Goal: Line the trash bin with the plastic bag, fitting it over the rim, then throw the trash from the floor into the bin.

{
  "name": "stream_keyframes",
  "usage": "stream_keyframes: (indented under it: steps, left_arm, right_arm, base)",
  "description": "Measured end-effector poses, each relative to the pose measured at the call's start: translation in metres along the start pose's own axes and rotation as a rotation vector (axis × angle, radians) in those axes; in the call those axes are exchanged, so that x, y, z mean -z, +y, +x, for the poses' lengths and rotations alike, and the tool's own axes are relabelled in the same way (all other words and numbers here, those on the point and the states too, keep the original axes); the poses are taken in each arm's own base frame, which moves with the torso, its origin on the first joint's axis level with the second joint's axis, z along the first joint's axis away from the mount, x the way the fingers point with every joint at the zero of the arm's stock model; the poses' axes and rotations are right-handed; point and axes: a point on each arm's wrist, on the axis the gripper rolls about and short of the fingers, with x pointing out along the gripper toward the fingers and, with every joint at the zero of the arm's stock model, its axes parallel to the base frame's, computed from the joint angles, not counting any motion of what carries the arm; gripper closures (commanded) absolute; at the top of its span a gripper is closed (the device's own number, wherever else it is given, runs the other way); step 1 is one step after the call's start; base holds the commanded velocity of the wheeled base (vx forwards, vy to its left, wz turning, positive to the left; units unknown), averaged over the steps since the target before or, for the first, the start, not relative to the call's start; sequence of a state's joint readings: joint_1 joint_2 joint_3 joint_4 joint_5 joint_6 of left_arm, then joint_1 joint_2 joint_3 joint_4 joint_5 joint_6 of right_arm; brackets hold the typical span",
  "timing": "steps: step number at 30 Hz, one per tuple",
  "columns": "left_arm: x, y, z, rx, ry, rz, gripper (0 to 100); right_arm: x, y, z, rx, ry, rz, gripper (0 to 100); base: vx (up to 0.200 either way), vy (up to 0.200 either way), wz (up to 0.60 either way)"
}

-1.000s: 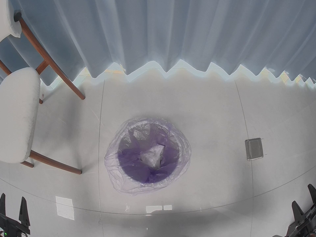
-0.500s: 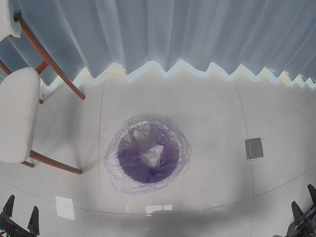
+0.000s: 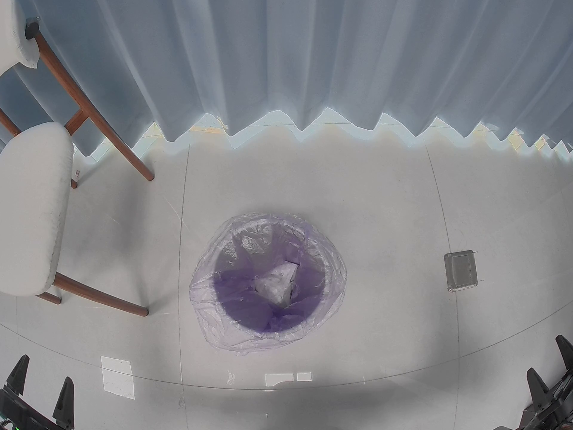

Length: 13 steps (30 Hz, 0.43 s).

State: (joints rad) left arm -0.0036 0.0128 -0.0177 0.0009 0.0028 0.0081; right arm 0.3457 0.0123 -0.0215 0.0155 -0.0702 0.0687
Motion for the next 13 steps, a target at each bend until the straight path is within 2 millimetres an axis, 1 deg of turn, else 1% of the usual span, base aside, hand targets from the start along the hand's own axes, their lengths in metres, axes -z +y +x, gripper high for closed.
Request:
stream_keyframes:
  steps: [13]
  left_arm:
    - [-0.0001,0.0000,0.0000,0.000,-0.001,0.000,0]
  right_arm:
    - [0.0001,0.0000,0.0001,-0.001,0.001,0.000,0]
  base:
    - [0.000,0.000,0.00]
